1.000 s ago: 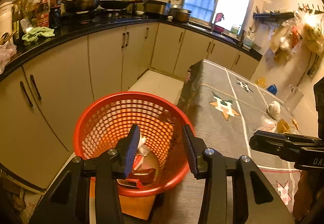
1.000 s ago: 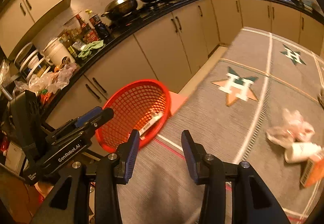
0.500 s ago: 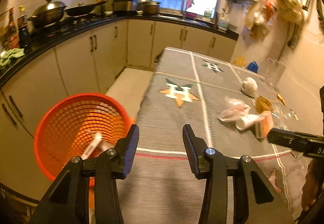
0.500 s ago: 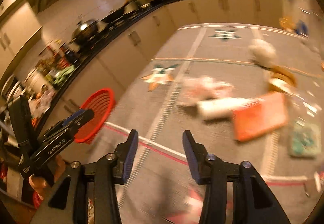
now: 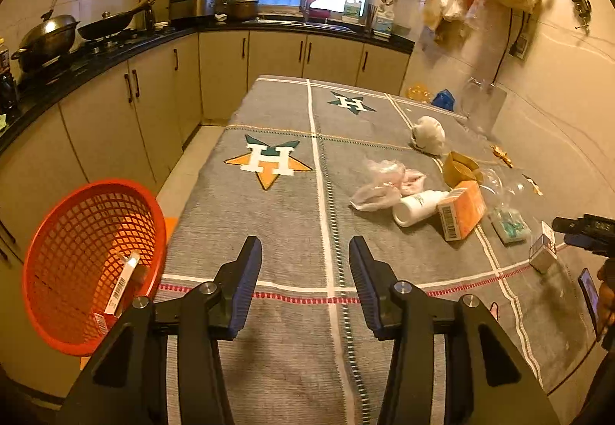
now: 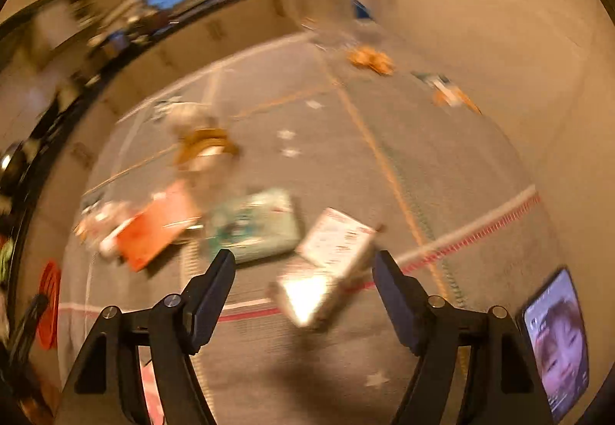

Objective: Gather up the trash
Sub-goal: 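Move both open grippers back toward the table, then grasp the white medicine box with the right gripper while the left gripper grasps the clear plastic bag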

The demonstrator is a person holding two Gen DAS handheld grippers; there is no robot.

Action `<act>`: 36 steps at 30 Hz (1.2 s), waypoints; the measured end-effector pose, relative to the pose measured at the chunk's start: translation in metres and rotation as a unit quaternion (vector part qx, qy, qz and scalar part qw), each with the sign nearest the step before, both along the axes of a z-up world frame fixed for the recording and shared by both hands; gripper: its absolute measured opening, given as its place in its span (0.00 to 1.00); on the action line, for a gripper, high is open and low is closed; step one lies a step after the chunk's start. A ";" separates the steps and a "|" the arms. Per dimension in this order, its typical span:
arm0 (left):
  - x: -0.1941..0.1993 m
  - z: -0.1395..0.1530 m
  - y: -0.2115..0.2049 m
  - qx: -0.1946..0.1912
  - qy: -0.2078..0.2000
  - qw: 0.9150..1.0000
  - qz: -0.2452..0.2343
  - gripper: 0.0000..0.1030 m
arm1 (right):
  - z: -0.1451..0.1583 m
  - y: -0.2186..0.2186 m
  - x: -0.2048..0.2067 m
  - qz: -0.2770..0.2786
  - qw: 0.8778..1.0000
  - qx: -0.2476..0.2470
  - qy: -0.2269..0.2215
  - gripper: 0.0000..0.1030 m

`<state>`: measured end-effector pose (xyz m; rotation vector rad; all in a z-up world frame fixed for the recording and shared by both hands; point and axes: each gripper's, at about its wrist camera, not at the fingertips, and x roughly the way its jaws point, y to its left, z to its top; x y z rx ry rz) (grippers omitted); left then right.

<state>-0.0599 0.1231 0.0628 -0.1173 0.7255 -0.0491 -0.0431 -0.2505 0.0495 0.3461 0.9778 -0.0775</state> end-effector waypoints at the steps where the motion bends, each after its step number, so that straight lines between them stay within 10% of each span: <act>1: 0.000 -0.001 0.000 -0.001 0.001 1.000 -0.001 0.44 | -0.005 -0.003 0.003 -0.005 1.000 0.004 0.009 0.76; 9: -0.001 -0.004 0.003 -0.003 0.007 1.000 -0.003 0.45 | -0.030 0.007 0.023 -0.010 0.998 -0.039 0.042 0.74; 16: 0.016 -0.006 -0.005 -0.004 0.024 1.000 -0.015 0.48 | -0.030 0.038 0.013 0.071 0.995 -0.067 0.015 0.36; 25: 0.062 -0.005 -0.026 -0.034 0.059 0.997 -0.024 0.52 | -0.002 0.106 -0.028 0.231 0.968 -0.053 -0.078 0.36; 36: 0.134 -0.022 -0.067 -0.054 0.093 0.992 -0.058 0.69 | -0.006 0.113 -0.028 0.251 0.964 -0.024 -0.085 0.36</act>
